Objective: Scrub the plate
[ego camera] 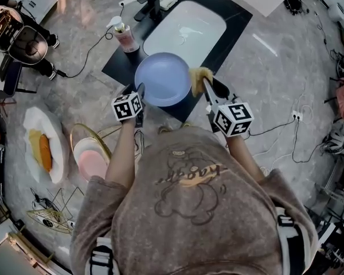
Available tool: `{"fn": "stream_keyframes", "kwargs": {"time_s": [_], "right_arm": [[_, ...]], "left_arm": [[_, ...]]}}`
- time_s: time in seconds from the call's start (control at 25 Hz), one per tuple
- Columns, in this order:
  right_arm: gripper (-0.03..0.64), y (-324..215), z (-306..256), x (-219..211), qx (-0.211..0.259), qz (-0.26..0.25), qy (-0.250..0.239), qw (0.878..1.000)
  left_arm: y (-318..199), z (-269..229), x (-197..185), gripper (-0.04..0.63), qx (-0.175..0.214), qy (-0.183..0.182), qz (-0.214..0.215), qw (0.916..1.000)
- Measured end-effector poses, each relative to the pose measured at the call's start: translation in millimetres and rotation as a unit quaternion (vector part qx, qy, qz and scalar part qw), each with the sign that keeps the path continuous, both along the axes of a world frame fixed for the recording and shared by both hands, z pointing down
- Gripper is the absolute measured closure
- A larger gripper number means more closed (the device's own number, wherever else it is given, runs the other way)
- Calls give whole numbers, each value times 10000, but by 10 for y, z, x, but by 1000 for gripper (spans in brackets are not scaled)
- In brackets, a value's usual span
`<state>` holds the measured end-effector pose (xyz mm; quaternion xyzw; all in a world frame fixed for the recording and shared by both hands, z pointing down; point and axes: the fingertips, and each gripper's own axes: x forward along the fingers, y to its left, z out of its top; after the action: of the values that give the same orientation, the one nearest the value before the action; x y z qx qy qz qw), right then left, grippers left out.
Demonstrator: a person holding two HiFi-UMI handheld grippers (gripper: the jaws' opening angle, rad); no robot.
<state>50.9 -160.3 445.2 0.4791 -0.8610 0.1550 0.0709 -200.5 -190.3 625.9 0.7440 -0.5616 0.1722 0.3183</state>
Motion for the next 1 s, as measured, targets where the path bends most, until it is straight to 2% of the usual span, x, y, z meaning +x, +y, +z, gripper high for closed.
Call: {"fn": "stream_keyframes", "kwargs": {"time_s": [0.2,0.4,0.56,0.8,1.0], "right_arm": [[566,-37,45,84,-53,118,19,9999],[566,-86,52,127,-64,182,29,9998],[566,-115,68,120,-91,165,40,9998],[566,-129,75,106,-94,93,50,9999],[566,-121,93,102,-84,48,79,9999]], "left_arm": [[-55,263,40,402,-301,-132,158,9993],[-51,356,52,442,-355,-102,103,9993],[-71,331,26,512,-451,165,-209,9986],[-161,82,15,563,-294,1116,-817,9900],[-240,-152,91,563,-210,1072,-667,9918]]}}
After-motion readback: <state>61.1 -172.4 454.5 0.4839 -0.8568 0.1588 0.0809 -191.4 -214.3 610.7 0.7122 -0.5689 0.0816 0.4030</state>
